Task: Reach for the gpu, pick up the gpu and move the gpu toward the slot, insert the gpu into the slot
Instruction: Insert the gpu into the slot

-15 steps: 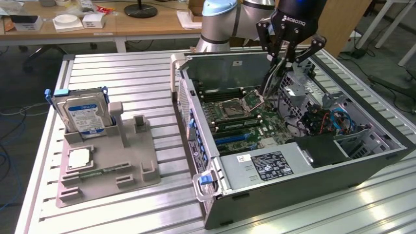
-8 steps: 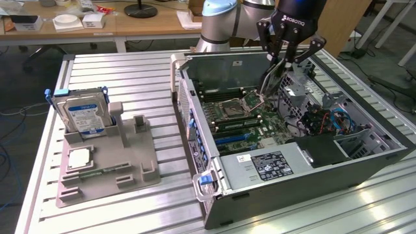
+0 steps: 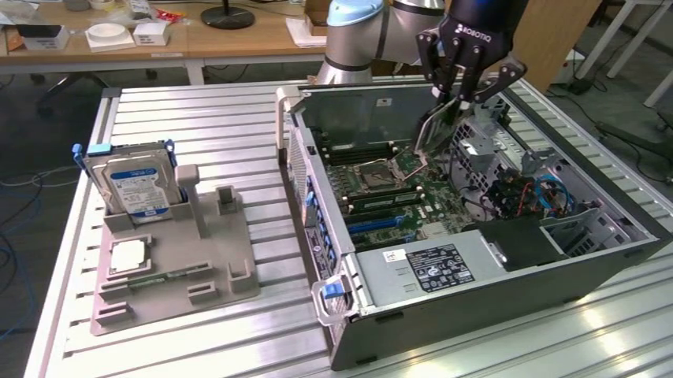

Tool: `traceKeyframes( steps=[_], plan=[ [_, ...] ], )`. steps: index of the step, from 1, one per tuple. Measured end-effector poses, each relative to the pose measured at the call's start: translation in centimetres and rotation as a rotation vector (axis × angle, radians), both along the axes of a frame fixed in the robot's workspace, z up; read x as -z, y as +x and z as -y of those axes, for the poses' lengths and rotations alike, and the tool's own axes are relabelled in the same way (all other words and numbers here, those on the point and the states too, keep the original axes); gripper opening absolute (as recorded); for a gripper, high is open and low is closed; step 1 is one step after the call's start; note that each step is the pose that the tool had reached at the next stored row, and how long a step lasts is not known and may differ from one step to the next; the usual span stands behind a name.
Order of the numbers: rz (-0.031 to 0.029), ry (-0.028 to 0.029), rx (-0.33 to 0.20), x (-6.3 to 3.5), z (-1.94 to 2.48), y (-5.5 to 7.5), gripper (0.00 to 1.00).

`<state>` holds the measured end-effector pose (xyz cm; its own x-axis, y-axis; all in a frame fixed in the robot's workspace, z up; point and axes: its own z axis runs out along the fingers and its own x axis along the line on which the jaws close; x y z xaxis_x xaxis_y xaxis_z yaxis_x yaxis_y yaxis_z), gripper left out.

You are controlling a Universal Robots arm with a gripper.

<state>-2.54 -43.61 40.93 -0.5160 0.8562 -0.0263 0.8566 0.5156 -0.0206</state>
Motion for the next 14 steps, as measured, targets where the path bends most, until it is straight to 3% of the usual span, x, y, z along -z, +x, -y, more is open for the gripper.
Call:
traceKeyframes(
  steps=[14],
  plan=[
    [-0.0001,0.0016,0.156,0.10,0.00,-0.01,0.26]
  ],
)
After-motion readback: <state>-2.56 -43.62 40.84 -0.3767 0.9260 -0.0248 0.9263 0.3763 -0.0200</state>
